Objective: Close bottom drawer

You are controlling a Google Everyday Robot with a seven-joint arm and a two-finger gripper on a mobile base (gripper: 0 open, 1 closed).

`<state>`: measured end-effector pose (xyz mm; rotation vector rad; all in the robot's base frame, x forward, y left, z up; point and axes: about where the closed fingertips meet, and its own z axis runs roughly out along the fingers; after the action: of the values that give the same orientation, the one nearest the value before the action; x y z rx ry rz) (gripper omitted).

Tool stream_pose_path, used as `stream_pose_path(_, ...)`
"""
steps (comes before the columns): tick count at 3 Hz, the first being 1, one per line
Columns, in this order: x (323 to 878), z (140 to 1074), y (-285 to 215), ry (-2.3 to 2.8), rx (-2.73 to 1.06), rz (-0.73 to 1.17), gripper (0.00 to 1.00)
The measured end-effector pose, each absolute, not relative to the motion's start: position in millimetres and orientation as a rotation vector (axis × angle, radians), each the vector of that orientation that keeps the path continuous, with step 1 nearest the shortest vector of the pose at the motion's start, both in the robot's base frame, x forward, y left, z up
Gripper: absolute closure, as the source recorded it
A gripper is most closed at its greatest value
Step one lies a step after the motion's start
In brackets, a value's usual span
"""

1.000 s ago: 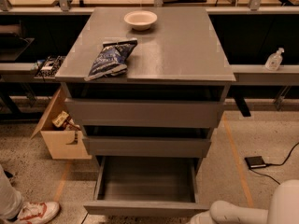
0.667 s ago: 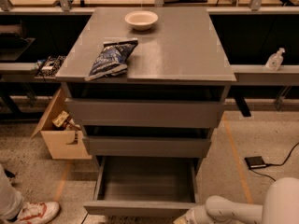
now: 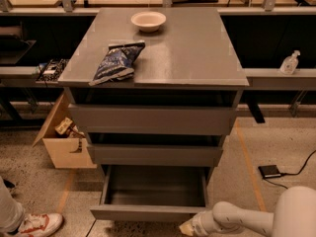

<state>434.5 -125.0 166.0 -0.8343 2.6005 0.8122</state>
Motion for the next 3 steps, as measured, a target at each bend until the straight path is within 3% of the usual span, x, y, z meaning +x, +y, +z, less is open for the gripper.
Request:
stream_pose_path(1, 442.1, 163.2, -118.8, 2.551, -0.821, 0.838, 1.00)
stream_pose_path(3, 515.6, 154.6, -92.4, 2.336, -0.869, 0.818, 1.00)
